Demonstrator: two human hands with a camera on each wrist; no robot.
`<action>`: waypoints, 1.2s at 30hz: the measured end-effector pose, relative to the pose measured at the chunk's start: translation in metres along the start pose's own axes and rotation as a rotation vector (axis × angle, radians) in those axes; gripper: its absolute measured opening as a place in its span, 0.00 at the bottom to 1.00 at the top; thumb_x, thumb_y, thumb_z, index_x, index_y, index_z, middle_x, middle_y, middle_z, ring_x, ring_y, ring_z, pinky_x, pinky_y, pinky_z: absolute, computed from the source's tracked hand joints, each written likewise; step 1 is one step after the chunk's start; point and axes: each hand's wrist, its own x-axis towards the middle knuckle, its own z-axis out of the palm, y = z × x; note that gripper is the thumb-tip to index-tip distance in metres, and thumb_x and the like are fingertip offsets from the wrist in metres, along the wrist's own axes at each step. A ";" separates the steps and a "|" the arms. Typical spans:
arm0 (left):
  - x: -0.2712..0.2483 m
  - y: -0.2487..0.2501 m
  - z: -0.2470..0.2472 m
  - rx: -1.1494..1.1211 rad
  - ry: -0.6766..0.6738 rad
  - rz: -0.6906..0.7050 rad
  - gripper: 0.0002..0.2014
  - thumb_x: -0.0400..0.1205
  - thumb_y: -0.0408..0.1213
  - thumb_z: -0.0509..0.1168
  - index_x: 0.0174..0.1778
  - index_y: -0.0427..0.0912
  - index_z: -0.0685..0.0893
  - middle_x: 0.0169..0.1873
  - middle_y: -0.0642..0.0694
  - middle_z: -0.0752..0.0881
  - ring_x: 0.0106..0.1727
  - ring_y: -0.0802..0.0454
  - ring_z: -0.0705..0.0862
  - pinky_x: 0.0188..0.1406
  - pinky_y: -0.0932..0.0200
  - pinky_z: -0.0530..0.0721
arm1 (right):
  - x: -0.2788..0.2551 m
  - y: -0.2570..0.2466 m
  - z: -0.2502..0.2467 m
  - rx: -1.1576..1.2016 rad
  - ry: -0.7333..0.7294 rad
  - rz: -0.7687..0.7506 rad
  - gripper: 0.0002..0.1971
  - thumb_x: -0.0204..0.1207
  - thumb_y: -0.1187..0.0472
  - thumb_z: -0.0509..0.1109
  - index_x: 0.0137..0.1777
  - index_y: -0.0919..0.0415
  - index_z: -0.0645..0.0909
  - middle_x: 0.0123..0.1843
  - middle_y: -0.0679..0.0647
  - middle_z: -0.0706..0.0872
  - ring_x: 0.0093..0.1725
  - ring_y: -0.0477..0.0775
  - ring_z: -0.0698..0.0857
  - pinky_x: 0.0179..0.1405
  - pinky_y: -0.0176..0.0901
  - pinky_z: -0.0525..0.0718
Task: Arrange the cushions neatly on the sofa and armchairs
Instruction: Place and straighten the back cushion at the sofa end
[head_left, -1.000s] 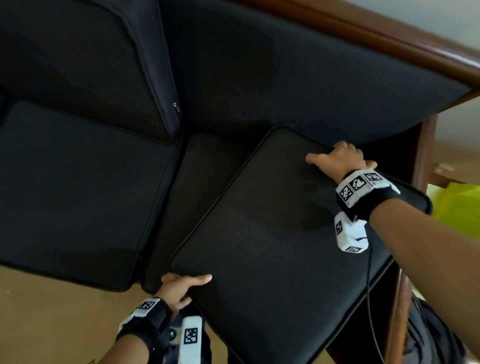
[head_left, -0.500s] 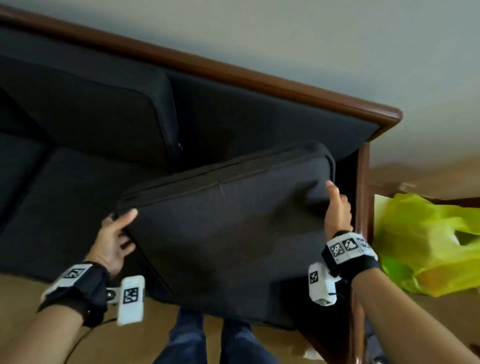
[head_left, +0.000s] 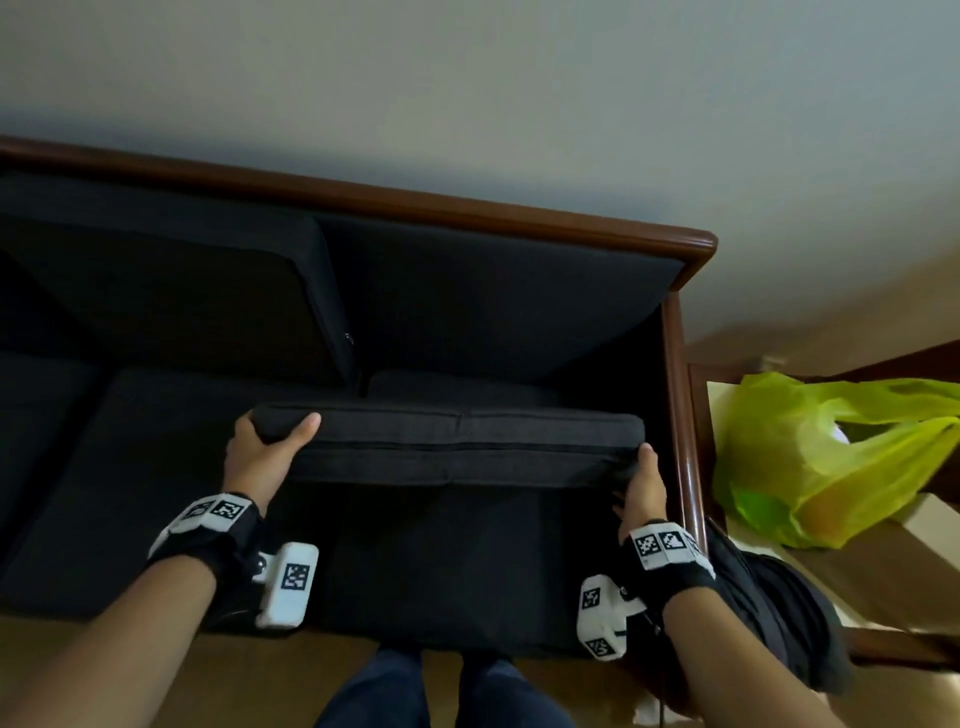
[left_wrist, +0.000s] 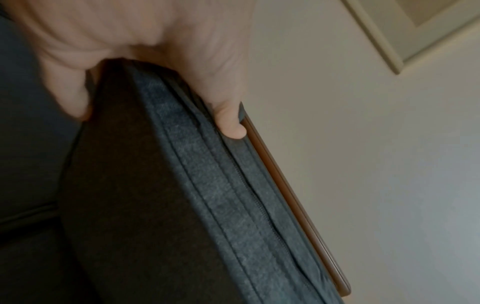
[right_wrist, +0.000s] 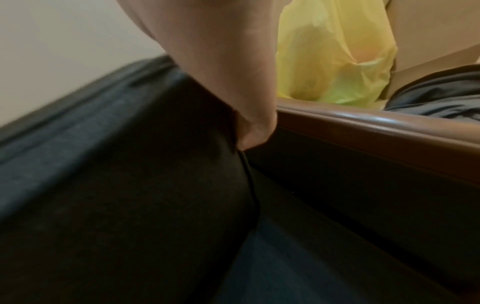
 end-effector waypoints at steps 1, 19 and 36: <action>-0.002 0.000 0.000 0.010 0.009 0.009 0.52 0.57 0.67 0.79 0.76 0.54 0.67 0.72 0.43 0.76 0.69 0.39 0.79 0.70 0.37 0.78 | -0.002 -0.005 0.003 -0.063 0.052 -0.023 0.36 0.77 0.37 0.62 0.78 0.61 0.70 0.72 0.61 0.78 0.71 0.66 0.77 0.75 0.61 0.71; -0.008 -0.046 -0.024 -0.334 -0.080 -0.314 0.41 0.57 0.62 0.77 0.68 0.61 0.74 0.69 0.41 0.78 0.64 0.37 0.82 0.62 0.34 0.83 | -0.166 0.110 0.223 -1.831 -0.465 -1.138 0.56 0.66 0.43 0.75 0.84 0.62 0.44 0.82 0.70 0.58 0.80 0.75 0.58 0.76 0.73 0.58; -0.040 -0.002 -0.051 -0.296 -0.407 -0.100 0.19 0.82 0.49 0.65 0.70 0.59 0.78 0.69 0.47 0.76 0.69 0.45 0.78 0.61 0.41 0.83 | -0.148 0.074 0.211 -1.684 -0.340 -1.212 0.51 0.40 0.50 0.82 0.69 0.60 0.72 0.55 0.61 0.83 0.48 0.68 0.84 0.49 0.63 0.82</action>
